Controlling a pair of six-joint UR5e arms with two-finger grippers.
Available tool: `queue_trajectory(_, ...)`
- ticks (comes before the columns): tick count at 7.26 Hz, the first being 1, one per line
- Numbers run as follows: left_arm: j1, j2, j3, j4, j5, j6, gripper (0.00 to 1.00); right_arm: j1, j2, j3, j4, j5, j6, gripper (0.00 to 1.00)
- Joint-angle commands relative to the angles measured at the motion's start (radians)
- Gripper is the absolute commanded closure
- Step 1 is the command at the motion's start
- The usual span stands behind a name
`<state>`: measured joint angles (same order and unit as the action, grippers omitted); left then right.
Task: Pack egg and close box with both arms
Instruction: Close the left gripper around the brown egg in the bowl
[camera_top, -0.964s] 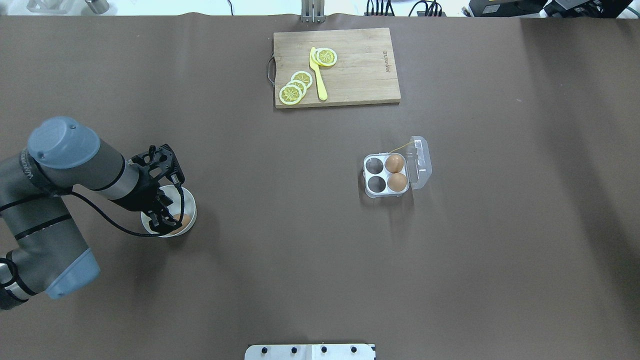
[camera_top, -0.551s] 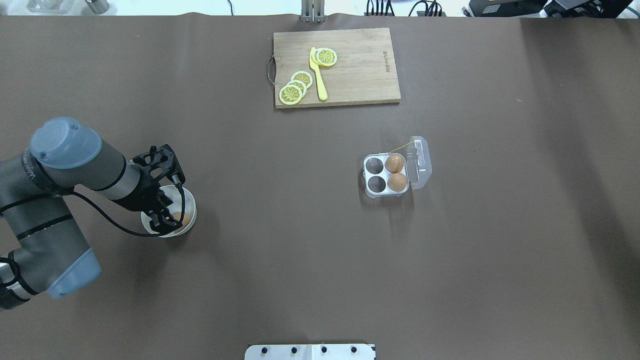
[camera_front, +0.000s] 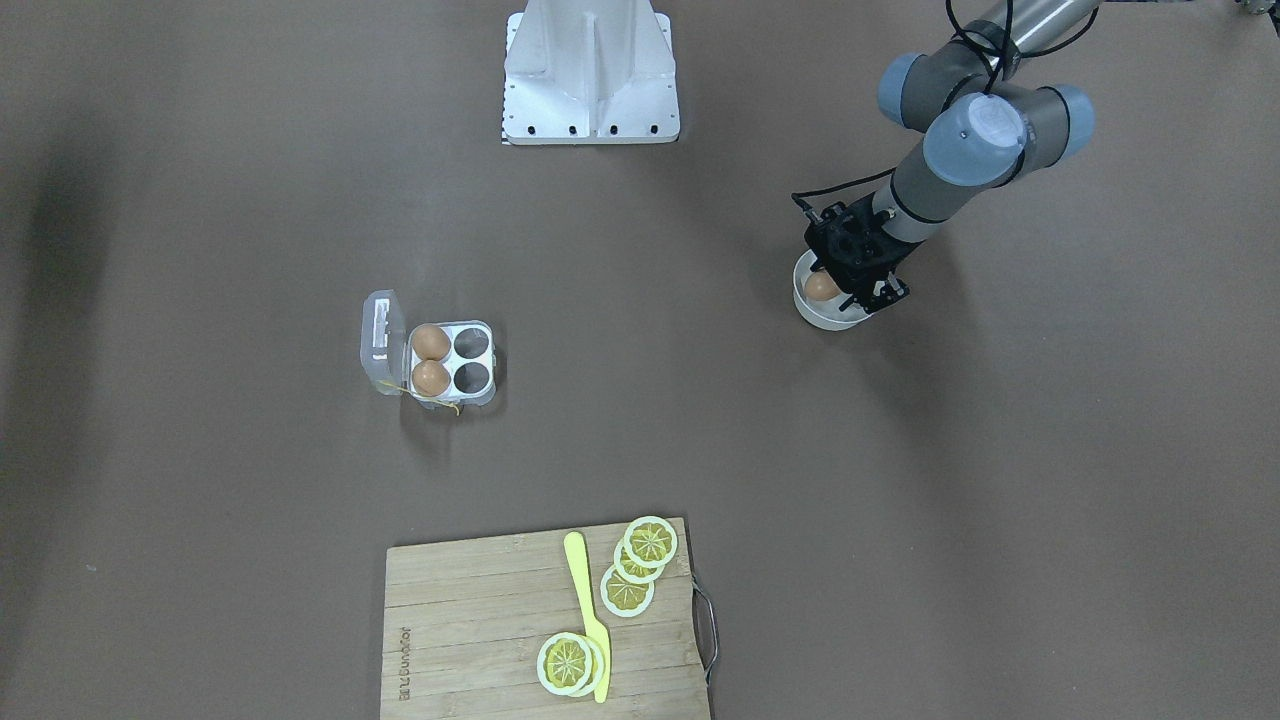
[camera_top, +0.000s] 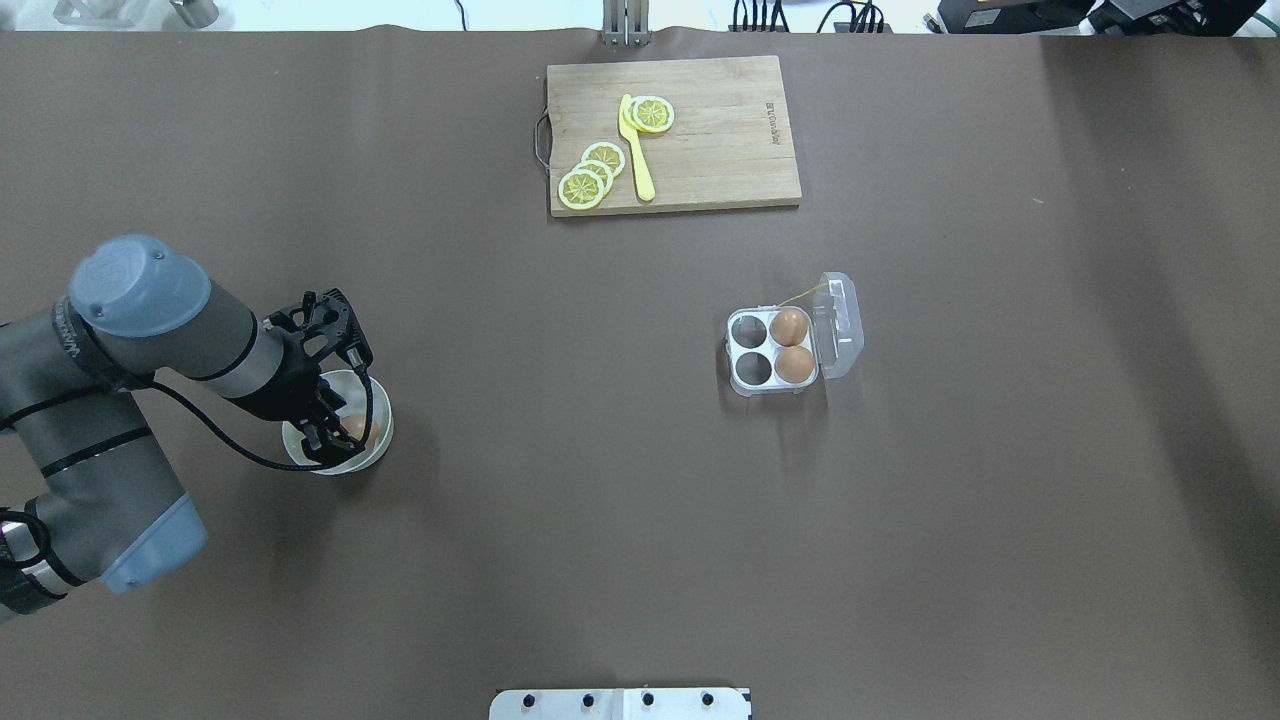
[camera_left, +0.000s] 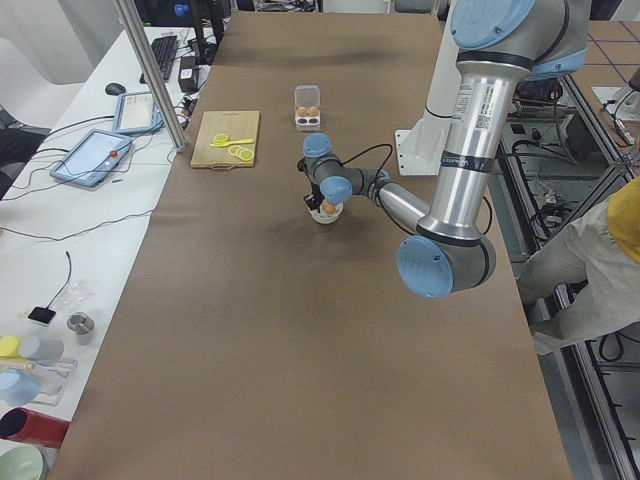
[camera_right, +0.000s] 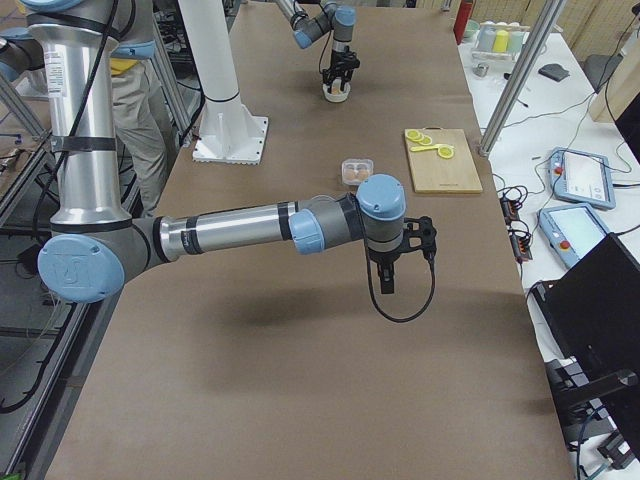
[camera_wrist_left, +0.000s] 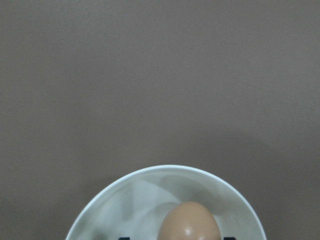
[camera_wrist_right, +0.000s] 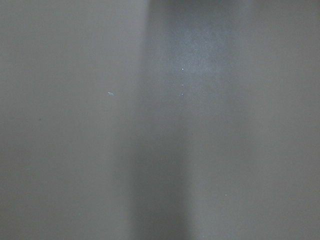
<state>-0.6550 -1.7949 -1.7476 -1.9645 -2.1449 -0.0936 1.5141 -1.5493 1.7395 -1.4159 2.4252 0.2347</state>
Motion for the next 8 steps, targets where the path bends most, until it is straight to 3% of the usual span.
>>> queue_trajectory(1,0.0,-0.001,0.01,0.0,0.0,0.0,0.35,0.0,0.0,0.0,0.0,0.0,0.0,0.0)
queue_trajectory(4,0.0,-0.003,0.008,0.0,0.002,-0.002,0.64,-0.002,0.0,0.0,0.0,0.0,0.002,0.0)
queue_trajectory(7,-0.005,0.008,-0.029,0.003,-0.019,0.0,0.75,0.0,0.0,0.0,0.0,0.0,0.002,0.0)
queue_trajectory(8,-0.018,0.008,-0.07,0.012,-0.083,-0.002,0.75,-0.002,0.0,0.0,0.0,0.0,0.002,0.0)
